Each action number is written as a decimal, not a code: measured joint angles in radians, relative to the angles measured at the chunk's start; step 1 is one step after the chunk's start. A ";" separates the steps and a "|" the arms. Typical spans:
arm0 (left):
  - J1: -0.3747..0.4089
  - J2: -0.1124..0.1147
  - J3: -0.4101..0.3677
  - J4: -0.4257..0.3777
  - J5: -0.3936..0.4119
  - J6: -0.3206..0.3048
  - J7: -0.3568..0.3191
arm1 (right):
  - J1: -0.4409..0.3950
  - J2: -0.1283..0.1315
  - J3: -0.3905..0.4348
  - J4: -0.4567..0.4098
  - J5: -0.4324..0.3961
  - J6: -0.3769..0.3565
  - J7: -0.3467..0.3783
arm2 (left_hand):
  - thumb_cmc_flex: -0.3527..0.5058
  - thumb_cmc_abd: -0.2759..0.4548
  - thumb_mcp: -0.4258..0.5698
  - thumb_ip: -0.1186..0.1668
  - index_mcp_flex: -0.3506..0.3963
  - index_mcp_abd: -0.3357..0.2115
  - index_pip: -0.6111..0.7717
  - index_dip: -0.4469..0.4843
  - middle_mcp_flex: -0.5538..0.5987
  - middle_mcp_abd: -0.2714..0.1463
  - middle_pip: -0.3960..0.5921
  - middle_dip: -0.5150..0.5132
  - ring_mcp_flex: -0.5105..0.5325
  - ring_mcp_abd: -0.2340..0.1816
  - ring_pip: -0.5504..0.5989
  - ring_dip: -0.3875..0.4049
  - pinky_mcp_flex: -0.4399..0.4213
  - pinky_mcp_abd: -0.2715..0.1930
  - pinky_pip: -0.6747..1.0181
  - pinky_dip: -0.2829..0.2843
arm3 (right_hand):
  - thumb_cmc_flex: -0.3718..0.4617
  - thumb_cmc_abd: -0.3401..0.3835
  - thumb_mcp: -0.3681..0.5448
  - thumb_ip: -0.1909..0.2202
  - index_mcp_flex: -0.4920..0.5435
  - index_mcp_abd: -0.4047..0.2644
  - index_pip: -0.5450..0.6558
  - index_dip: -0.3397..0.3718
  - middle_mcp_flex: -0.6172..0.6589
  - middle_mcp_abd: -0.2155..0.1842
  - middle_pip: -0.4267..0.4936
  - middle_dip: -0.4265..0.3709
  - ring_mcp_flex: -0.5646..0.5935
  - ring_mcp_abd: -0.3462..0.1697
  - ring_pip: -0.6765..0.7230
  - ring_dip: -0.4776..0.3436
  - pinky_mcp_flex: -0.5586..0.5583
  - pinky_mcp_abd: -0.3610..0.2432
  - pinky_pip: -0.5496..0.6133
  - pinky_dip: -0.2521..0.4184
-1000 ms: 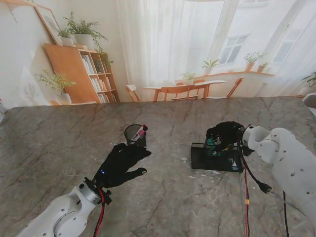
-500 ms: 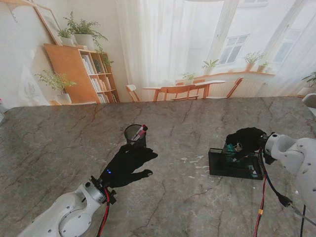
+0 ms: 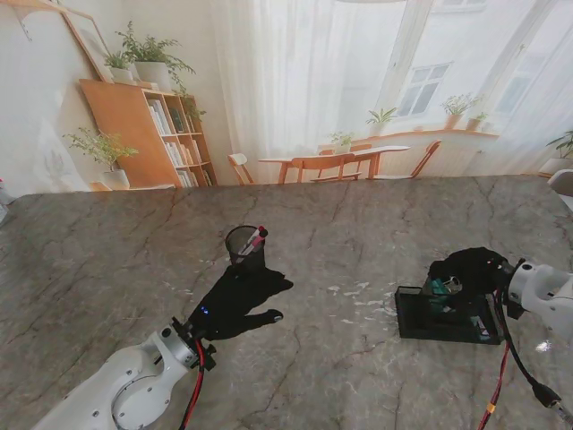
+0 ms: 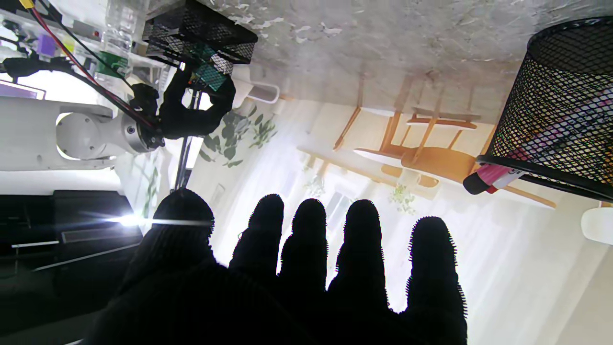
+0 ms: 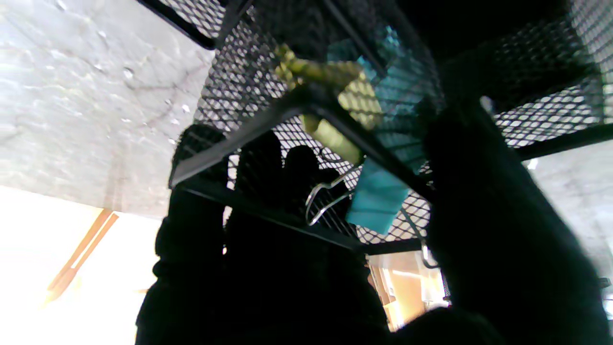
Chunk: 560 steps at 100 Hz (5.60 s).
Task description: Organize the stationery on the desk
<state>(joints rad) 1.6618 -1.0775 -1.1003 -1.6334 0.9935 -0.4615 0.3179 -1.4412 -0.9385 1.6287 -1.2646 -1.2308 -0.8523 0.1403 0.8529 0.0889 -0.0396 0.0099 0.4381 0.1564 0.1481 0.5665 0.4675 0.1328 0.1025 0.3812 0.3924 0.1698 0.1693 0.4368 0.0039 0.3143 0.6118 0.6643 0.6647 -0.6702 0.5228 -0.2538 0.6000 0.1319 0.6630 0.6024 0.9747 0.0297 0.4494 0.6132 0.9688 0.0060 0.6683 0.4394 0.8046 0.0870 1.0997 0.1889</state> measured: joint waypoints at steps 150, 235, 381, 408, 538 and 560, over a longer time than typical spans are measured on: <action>0.021 -0.001 -0.020 -0.013 0.007 -0.002 0.017 | -0.065 0.000 0.061 -0.117 0.082 0.076 0.209 | 0.000 0.000 0.000 0.000 0.000 0.000 0.000 0.000 0.000 0.000 0.000 0.000 0.010 0.000 0.000 0.000 0.000 0.000 0.000 0.000 | -0.159 0.229 0.037 0.140 -0.252 -0.122 -0.391 0.052 -0.537 0.061 -0.162 -0.118 -0.481 0.070 -0.093 0.016 -0.597 0.106 0.121 0.217; 0.038 -0.001 -0.037 -0.026 0.015 -0.003 0.034 | -0.024 -0.026 0.034 -0.240 0.355 0.221 0.244 | 0.000 0.000 0.000 0.000 0.000 0.000 0.000 0.000 0.000 0.000 0.000 0.000 0.010 0.000 0.000 0.000 0.000 0.000 0.000 0.000 | -0.249 0.427 -0.095 0.160 -0.250 -0.050 -0.442 0.065 -0.507 0.111 -0.241 -0.118 -0.504 0.111 -0.174 0.016 -0.658 0.142 0.056 0.230; 0.217 -0.011 -0.192 -0.152 0.108 0.030 0.206 | 0.192 -0.184 -0.719 -0.192 0.626 0.692 -0.231 | 0.000 0.000 0.000 0.000 0.000 0.000 0.000 0.000 0.000 0.000 0.000 0.000 0.010 0.000 0.000 0.000 0.000 0.000 0.000 0.000 | -0.124 0.320 -0.099 0.180 -0.432 -0.099 -0.552 0.085 -0.705 0.183 -0.360 -0.142 -0.678 0.211 -0.486 -0.065 -0.819 0.216 -0.159 0.175; 0.227 -0.010 -0.200 -0.159 0.121 0.033 0.225 | 0.413 -0.215 -0.919 -0.030 0.714 0.641 -0.177 | 0.000 0.000 0.000 0.000 0.000 0.000 0.000 0.000 0.000 0.000 0.000 0.000 0.010 0.000 0.000 0.000 0.000 0.000 0.000 0.000 | -0.146 0.291 -0.081 0.180 -0.431 -0.085 -0.566 0.085 -0.716 0.196 -0.360 -0.156 -0.692 0.227 -0.574 -0.085 -0.863 0.216 -0.203 0.120; 0.233 -0.010 -0.213 -0.162 0.119 0.036 0.209 | 0.870 -0.558 -1.427 0.778 0.751 0.299 -0.237 | 0.000 0.000 0.000 0.000 0.000 0.000 0.000 0.000 0.000 0.000 0.000 0.000 0.010 0.000 0.000 0.000 0.000 0.000 0.000 0.000 | -0.104 0.207 -0.047 0.180 -0.378 -0.052 -0.512 0.106 -0.723 0.265 -0.359 -0.129 -0.668 0.289 -0.587 -0.034 -0.859 0.254 -0.055 0.096; 0.232 -0.010 -0.213 -0.161 0.117 0.037 0.206 | 0.891 -0.617 -1.465 0.895 0.751 0.245 -0.271 | 0.000 0.000 0.000 0.000 0.000 0.000 0.000 0.000 0.000 0.000 0.000 0.000 0.010 0.000 0.000 0.000 0.000 0.000 0.000 0.000 | -0.030 0.171 -0.049 0.180 -0.330 -0.050 -0.459 0.119 -0.634 0.264 -0.286 -0.072 -0.581 0.288 -0.483 0.054 -0.693 0.215 0.126 0.208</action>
<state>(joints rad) 1.8933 -1.0877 -1.3131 -1.7949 1.1107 -0.4249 0.5236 -0.5498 -1.5552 0.1641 -0.3696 -0.4796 -0.6072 -0.1306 0.8529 0.0889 -0.0396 0.0099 0.4381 0.1559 0.1481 0.5665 0.4675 0.1326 0.1025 0.3814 0.4022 0.1698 0.1695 0.4369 0.0043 0.3143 0.6118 0.6642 0.6347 -0.4995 0.4740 -0.0741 0.2697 0.0823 0.2042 0.7212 0.3405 0.2939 0.1632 0.5416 0.3876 0.2943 0.1849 0.4937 0.1117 0.3015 1.2259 0.3971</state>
